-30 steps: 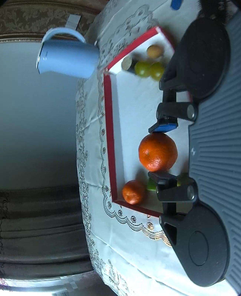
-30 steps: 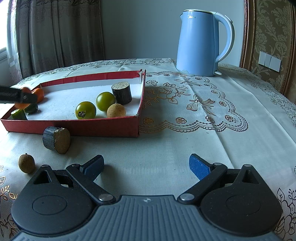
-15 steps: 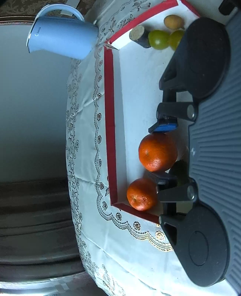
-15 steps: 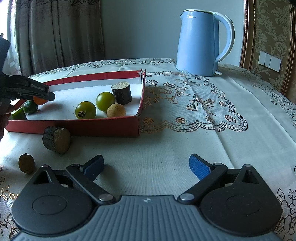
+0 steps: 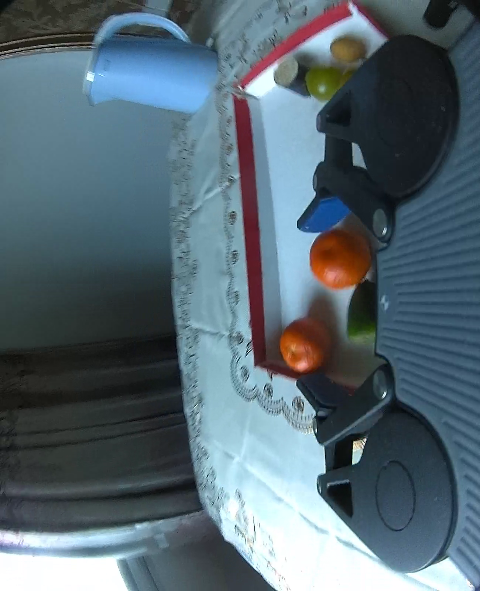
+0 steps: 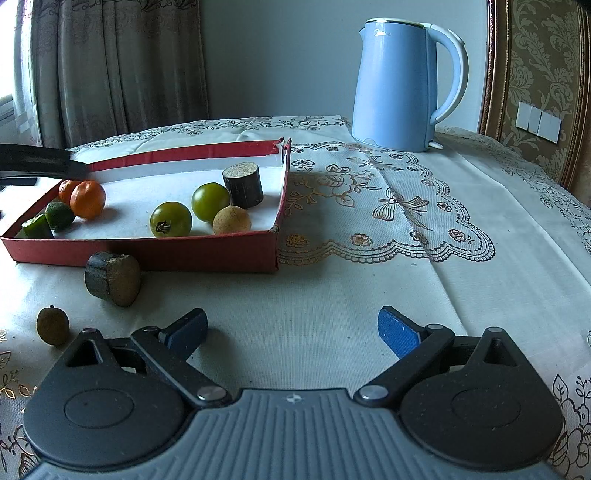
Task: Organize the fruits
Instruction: 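Withdraw the left gripper and move the right gripper to the dark eggplant slice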
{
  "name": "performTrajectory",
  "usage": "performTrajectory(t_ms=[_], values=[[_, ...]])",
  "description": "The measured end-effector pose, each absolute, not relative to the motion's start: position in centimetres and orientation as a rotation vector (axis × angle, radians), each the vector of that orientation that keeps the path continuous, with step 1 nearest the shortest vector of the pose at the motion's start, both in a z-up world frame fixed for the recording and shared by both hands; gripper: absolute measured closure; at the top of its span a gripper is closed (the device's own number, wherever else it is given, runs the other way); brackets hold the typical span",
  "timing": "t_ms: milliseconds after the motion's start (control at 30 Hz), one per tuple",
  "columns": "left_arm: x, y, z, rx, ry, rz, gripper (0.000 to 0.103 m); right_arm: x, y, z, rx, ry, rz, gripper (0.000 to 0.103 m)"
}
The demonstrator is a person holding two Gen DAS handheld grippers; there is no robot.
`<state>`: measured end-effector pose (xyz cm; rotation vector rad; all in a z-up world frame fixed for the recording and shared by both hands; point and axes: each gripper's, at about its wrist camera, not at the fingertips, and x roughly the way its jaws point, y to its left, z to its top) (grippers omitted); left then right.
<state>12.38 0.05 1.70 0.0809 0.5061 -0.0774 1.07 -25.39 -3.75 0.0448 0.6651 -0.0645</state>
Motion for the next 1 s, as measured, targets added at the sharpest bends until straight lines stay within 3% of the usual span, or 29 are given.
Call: performTrajectory(t_ms=[333, 700, 1000], values=[[3.3, 2.4, 0.4, 0.059, 0.501, -0.137, 0.009, 1.1, -25.4, -3.7, 0.045, 0.665, -0.065, 0.003], [4.9, 4.8, -2.7, -0.045, 0.663, -0.087, 0.009, 1.1, -25.4, -3.8, 0.045, 0.665, -0.065, 0.003], [4.9, 4.5, -3.0, -0.026, 0.648, -0.057, 0.007, -0.8, -25.2, -2.9, 0.145, 0.617, -0.035, 0.002]])
